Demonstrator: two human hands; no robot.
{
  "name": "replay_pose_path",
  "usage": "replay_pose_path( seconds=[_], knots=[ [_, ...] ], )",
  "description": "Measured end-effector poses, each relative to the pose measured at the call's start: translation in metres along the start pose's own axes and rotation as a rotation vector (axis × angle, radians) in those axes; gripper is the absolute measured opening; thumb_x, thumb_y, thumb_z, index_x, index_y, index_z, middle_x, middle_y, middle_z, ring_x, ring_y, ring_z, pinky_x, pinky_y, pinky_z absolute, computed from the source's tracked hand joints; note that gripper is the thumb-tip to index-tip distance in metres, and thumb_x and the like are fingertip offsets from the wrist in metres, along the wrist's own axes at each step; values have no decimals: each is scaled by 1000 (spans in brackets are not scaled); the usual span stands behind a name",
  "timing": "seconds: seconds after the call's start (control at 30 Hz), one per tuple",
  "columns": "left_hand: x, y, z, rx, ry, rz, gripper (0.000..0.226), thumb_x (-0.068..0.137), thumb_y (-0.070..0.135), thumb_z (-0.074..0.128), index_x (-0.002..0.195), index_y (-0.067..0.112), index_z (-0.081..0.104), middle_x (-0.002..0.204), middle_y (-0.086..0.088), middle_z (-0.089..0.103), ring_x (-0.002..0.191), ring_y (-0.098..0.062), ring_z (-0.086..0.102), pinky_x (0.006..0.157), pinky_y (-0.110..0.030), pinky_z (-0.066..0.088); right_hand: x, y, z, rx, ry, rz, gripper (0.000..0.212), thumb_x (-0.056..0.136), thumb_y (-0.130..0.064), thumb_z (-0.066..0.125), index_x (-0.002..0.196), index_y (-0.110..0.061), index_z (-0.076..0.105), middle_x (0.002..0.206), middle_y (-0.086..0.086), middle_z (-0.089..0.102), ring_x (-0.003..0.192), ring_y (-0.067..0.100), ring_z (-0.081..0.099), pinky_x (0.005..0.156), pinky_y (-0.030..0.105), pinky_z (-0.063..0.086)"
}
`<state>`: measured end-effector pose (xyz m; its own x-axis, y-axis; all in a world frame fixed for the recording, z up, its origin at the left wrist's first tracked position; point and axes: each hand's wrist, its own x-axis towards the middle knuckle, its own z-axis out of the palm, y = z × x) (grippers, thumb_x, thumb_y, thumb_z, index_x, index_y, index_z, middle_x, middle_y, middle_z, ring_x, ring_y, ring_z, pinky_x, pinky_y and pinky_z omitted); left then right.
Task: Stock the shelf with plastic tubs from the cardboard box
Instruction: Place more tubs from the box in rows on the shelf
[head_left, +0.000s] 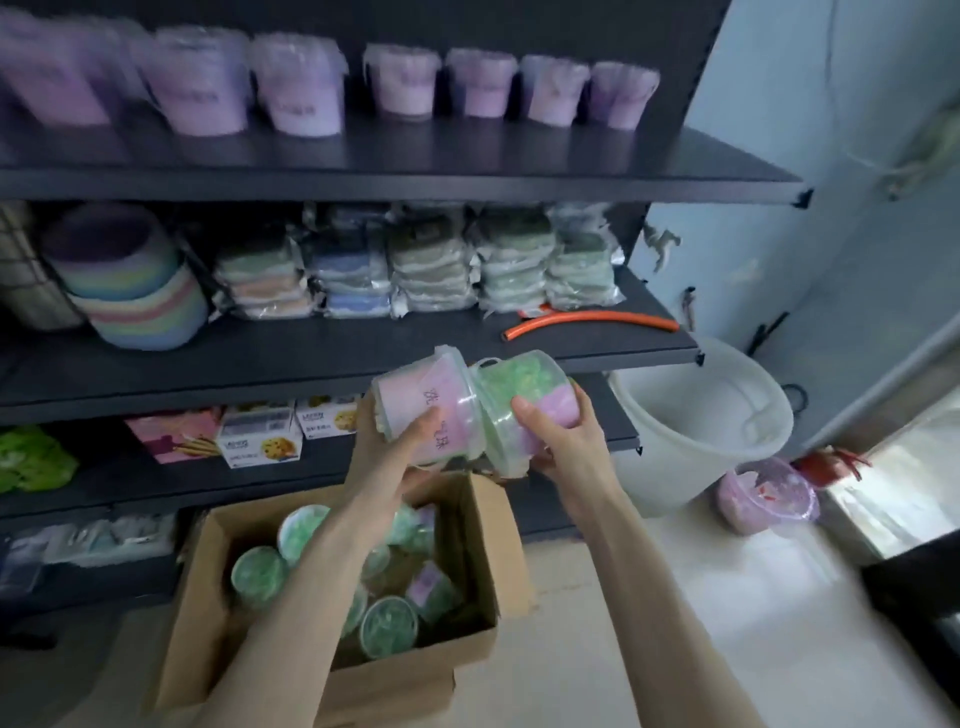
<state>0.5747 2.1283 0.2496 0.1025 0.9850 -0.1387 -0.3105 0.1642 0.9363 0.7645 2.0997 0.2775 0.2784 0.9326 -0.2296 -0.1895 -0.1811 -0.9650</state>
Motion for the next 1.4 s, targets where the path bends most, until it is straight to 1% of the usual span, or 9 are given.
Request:
replay_pose_path(
  seconds=[0.13,0.2,0.5,0.6,0.77,0.9,1.07,1.2,1.4],
  knots=[
    [25,39,53,73,-47,68,85,58,53,78,125,31,32,123,-5,55,101,-22,65,78,-49,56,32,-60,-27,5,-90,-82,38,76,-36,74,107,-18,64,89,2,70,80,19,68,72,36,58],
    [45,56,77,97,-15,131,84,60,58,75,126,31,31,122,-3,56,103,-21,63,83,-49,54,53,-86,-38,39,-139,-115,31,78,-35,72,102,-15,66,81,1,70,74,17,68,65,30,56],
    [147,135,160,33,71,375,89,49,68,75,119,23,44,115,-8,61,105,-23,61,94,-51,47,154,-207,-66,36,-330,-299,67,57,-40,80,115,-21,54,101,4,70,86,18,71,68,37,57],
    [176,152,174,-29,106,398,102,47,59,79,129,12,41,122,-13,58,104,-21,63,81,-42,55,187,-232,-65,85,-312,-315,77,53,-37,83,116,-20,44,115,6,61,93,19,69,77,44,58],
    [225,163,180,-76,234,505,79,46,52,84,113,34,44,114,9,60,92,-6,66,64,-31,56,256,-244,-45,5,-219,-338,102,39,-55,84,122,-10,45,119,11,60,105,24,63,95,47,49],
    [256,167,176,-26,421,549,83,42,49,85,114,27,48,110,7,62,98,-10,64,78,-32,53,293,-241,-22,-63,-242,-322,99,44,-59,79,124,-18,37,120,-1,52,107,14,56,95,40,48],
    [289,181,160,211,563,548,66,45,49,85,97,37,47,99,17,59,78,10,58,60,-9,42,328,-243,0,-30,-255,-350,80,59,-51,81,120,-25,37,117,-4,49,103,10,54,88,36,50],
    [298,188,131,304,593,446,85,39,47,90,105,25,41,101,7,57,91,-9,60,82,-29,50,344,-241,18,-32,-212,-332,72,65,-45,82,110,-19,33,103,-8,51,90,2,53,64,17,40],
    [302,199,92,669,506,352,82,46,51,87,108,23,41,93,17,52,82,4,49,61,-16,37,349,-238,42,-65,-164,-358,80,63,-45,83,111,-14,28,105,-10,51,93,0,52,70,17,44]
  ],
)
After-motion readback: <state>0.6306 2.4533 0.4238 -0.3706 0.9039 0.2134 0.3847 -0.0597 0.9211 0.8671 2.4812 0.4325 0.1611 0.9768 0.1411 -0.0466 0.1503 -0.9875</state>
